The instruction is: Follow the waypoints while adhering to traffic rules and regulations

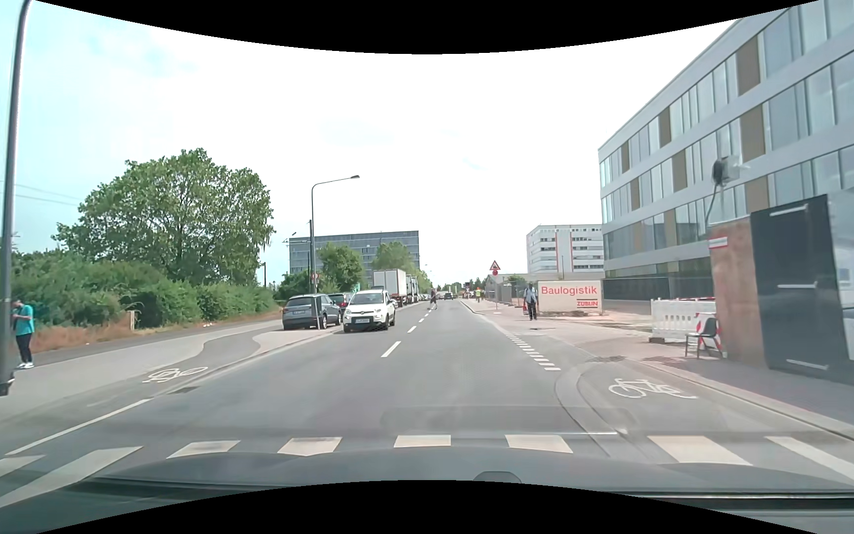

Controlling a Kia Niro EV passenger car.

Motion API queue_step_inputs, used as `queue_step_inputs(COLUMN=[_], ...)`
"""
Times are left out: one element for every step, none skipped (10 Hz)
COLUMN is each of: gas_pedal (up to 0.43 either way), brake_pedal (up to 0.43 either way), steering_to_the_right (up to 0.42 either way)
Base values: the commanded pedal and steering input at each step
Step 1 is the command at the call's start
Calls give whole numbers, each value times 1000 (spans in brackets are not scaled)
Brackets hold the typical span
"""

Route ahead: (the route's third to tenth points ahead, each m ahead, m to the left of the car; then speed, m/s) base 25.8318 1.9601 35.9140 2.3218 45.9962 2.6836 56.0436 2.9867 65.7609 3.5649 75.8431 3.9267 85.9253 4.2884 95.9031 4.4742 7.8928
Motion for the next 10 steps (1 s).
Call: queue_step_inputs(gas_pedal=[47, 47, 47, 59, 59, 59, 59, 59, 67, 79], brake_pedal=[0, 0, 0, 0, 0, 0, 0, 0, 0, 0], steering_to_the_right=[-15, -15, -14, -15, -15, -14, -11, -7, -3, -2])
